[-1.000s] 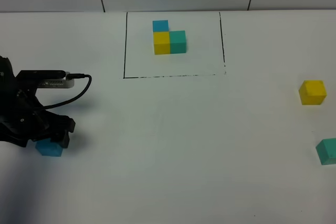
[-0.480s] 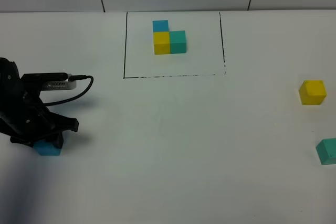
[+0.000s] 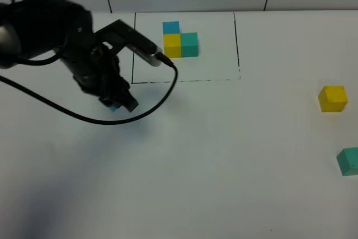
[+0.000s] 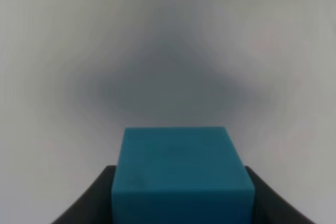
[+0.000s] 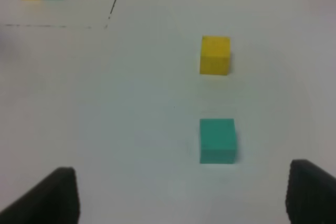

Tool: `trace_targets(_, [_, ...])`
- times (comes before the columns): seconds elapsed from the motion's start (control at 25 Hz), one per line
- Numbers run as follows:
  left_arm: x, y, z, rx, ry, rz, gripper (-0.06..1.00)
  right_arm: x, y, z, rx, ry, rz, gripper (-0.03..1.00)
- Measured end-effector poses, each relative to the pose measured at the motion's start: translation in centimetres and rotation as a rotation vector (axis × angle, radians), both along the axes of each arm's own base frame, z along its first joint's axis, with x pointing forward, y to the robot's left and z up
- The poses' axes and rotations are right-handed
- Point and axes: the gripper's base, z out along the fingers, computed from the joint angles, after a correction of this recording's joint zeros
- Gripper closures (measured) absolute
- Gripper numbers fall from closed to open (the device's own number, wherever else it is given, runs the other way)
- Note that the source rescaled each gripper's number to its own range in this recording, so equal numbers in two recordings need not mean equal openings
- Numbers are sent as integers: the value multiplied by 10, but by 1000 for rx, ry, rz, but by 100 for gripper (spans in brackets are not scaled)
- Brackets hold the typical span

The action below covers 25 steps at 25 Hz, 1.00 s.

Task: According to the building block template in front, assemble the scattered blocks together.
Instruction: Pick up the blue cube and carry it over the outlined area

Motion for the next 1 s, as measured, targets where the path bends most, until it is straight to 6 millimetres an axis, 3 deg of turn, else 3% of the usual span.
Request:
trace_targets(0.24, [44,-60,-2,93,-4,-279,94,0,0,0,0,0,0,34])
trace_targets(0.56, [74,-114,-46,89,72,-585,94,0,0,0,0,0,0,34])
trace_targets(0.76, [74,-127,-69,65,99,-692,94,0,0,0,0,0,0,34])
trace_targets(1.0, [73,-129,-78,82,108,-719,94,0,0,0,0,0,0,34])
